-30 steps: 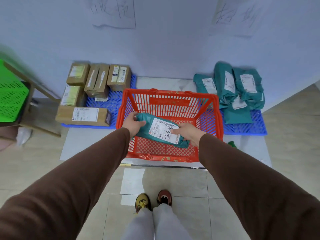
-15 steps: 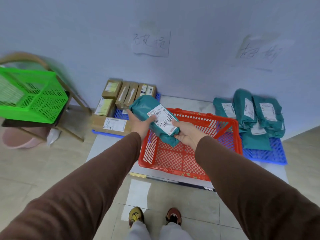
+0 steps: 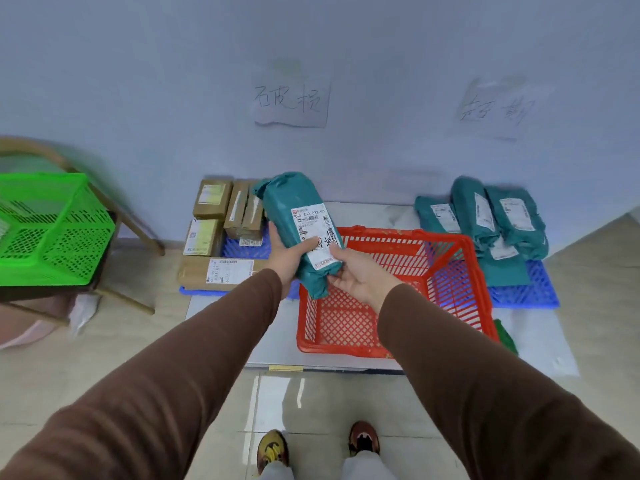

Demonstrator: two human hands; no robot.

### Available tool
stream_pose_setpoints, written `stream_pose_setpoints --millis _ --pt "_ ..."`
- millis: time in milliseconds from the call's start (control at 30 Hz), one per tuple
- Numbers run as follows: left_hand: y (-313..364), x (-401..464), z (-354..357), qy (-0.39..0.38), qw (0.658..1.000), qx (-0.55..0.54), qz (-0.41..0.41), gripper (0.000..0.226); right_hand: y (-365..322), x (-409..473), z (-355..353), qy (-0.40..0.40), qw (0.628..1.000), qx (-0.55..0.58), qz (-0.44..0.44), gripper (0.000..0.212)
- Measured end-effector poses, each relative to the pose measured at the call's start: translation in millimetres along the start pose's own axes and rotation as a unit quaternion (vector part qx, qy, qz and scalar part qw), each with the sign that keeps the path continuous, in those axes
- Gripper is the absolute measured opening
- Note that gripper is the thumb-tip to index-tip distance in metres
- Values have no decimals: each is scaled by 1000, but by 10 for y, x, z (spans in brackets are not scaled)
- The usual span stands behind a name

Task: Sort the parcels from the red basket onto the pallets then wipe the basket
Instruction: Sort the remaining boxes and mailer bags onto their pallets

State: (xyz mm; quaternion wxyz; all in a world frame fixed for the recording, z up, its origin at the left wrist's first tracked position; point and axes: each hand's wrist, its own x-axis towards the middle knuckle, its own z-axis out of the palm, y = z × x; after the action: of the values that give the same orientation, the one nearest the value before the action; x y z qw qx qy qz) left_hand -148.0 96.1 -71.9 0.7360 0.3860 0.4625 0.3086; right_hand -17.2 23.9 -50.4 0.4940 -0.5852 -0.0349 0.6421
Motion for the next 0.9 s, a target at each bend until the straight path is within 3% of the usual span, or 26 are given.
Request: stream_pose_setpoints --millis 67,200,333,433,667,900 --pt "19 57 182 -19 1000 -1 16 79 -83 -21 -182 39 994 -91 -41 26" --pt "-83 164 717 -51 999 -13 4 82 -273 -50 -708 85 985 -104 -106 71" --pt "-313 232 1433 -80 996 5 -36 95 -515 -114 -1398 61 987 -50 -137 48" --pt "-500 294 2038 -69 996 22 -54 86 -716 -154 -1990 53 986 -38 -152 36" --pt "-900 490 3285 -56 996 3 -67 68 -1175 -73 -3252 52 988 -37 -140 34" --pt "-1126 747 3895 -70 996 6 -61 59 -1424 124 -3860 75 987 -34 -139 34"
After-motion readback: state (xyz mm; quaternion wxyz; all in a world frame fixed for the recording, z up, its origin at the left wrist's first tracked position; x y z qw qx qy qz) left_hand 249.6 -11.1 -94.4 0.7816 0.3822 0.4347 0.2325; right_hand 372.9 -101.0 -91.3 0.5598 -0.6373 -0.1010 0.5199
